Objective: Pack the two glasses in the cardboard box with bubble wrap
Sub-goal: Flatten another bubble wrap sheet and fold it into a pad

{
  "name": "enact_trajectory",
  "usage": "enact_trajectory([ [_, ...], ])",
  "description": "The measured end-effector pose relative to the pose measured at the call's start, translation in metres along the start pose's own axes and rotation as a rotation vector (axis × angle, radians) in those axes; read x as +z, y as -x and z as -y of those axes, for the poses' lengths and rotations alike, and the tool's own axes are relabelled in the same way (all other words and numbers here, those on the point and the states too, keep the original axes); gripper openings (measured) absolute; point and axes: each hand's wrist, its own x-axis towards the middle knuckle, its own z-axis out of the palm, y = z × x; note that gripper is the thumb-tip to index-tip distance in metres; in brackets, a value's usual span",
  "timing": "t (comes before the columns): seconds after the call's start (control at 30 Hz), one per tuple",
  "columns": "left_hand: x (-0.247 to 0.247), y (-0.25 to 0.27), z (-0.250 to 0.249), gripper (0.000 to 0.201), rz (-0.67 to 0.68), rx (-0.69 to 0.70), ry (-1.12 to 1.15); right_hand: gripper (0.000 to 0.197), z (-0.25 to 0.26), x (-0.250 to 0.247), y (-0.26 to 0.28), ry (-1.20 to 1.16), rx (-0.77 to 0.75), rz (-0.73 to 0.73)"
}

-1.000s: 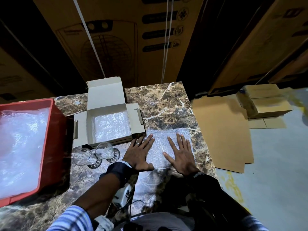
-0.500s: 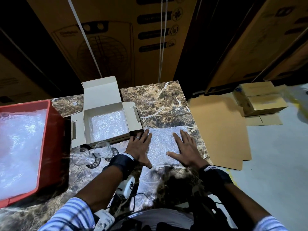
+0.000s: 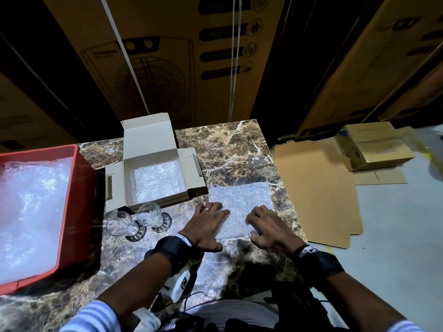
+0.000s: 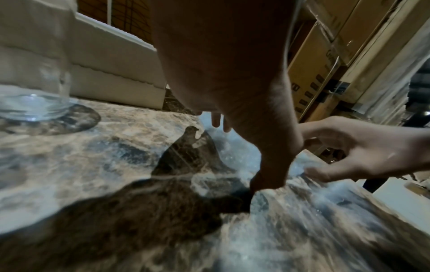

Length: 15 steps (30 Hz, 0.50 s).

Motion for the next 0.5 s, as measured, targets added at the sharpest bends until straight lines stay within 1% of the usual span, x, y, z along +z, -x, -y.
enact_trajectory([
  [0.13,0.007,0.004,0.002,0.095,-0.055,0.011,-0.011,0.023,0.002,0.001,0.001,-0.008,0.01,-0.046],
  [0.27,0.008,0.006,-0.002,0.073,-0.135,0.017,-0.017,0.027,0.006,-0.004,0.006,-0.019,0.011,-0.029],
  [0.4,0.007,0.006,-0.003,0.044,-0.21,0.045,-0.004,0.025,0.01,-0.005,0.013,-0.072,0.031,-0.033],
  [0.5,0.009,0.007,0.005,0.029,-0.231,0.053,0.049,0.037,0.007,-0.005,0.022,-0.012,0.039,0.02],
])
